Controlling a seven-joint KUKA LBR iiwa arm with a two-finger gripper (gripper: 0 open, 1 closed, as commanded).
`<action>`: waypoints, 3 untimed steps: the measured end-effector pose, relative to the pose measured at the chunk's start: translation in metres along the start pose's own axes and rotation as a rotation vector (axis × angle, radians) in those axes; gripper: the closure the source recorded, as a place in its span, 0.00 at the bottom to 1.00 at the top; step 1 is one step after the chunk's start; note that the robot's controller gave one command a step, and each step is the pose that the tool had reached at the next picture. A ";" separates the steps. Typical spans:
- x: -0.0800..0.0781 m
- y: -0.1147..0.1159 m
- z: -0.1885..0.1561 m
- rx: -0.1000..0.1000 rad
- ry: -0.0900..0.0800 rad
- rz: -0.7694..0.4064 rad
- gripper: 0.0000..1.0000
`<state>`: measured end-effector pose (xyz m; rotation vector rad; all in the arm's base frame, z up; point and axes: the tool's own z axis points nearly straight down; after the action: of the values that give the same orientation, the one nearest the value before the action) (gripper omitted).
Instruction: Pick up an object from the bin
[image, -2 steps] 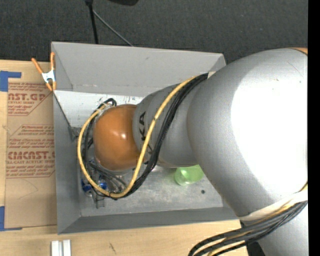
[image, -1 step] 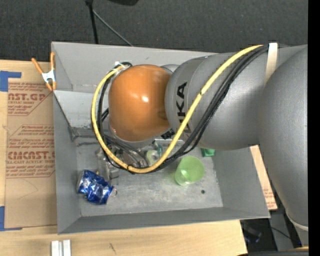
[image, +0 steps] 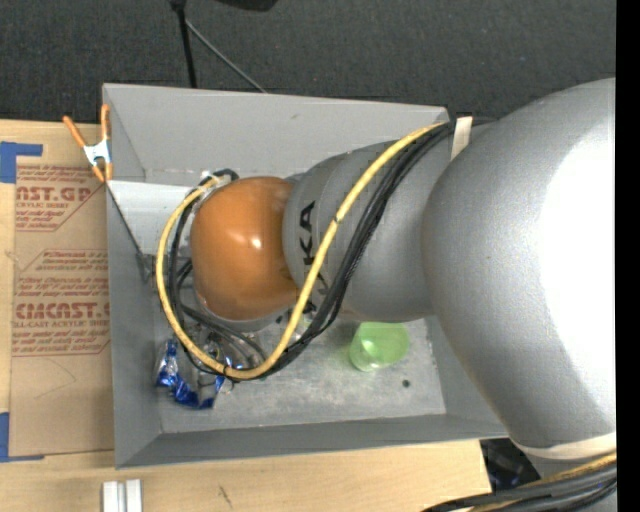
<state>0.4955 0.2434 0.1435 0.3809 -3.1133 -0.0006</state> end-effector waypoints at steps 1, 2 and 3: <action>-0.037 -0.008 -0.013 0.001 -0.009 -0.150 1.00; -0.036 -0.007 -0.013 0.000 -0.008 -0.150 0.00; -0.028 -0.018 0.072 -0.005 -0.001 -0.031 0.00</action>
Offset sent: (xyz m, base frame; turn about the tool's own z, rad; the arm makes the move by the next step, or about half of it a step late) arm 0.0371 0.0005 0.0126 -0.1500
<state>0.5267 0.2329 0.0718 0.4287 -3.1079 -0.0085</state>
